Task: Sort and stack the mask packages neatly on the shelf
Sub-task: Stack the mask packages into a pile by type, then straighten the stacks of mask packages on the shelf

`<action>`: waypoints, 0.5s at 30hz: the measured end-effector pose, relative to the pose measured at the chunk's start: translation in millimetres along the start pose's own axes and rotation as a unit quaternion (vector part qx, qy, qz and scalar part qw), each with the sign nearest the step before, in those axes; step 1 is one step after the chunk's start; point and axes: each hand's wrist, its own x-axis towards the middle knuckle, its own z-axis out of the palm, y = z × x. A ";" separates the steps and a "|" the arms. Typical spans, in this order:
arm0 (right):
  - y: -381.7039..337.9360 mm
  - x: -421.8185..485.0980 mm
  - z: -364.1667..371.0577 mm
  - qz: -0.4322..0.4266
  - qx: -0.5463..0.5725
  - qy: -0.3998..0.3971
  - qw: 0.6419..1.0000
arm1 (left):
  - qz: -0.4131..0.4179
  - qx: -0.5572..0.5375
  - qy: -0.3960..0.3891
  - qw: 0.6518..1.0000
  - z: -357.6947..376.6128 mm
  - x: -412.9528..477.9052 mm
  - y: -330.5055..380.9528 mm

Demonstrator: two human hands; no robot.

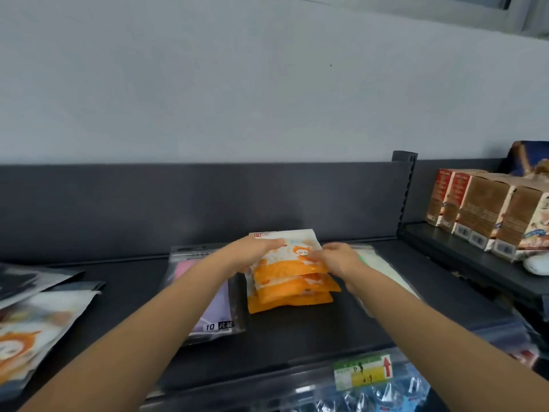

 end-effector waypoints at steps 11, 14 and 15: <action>-31.8 -32.8 17.5 -0.250 -0.132 0.004 0.959 | 0.009 0.075 0.228 0.971 -39.6 -82.0 -30.3; -42.5 -55.0 51.8 -0.249 -0.076 -0.070 0.963 | -0.023 0.102 0.273 0.956 -64.6 -117.5 -49.7; -45.6 -63.0 63.9 -0.250 -0.063 -0.091 0.962 | -0.041 0.115 0.287 0.950 -74.5 -130.7 -55.2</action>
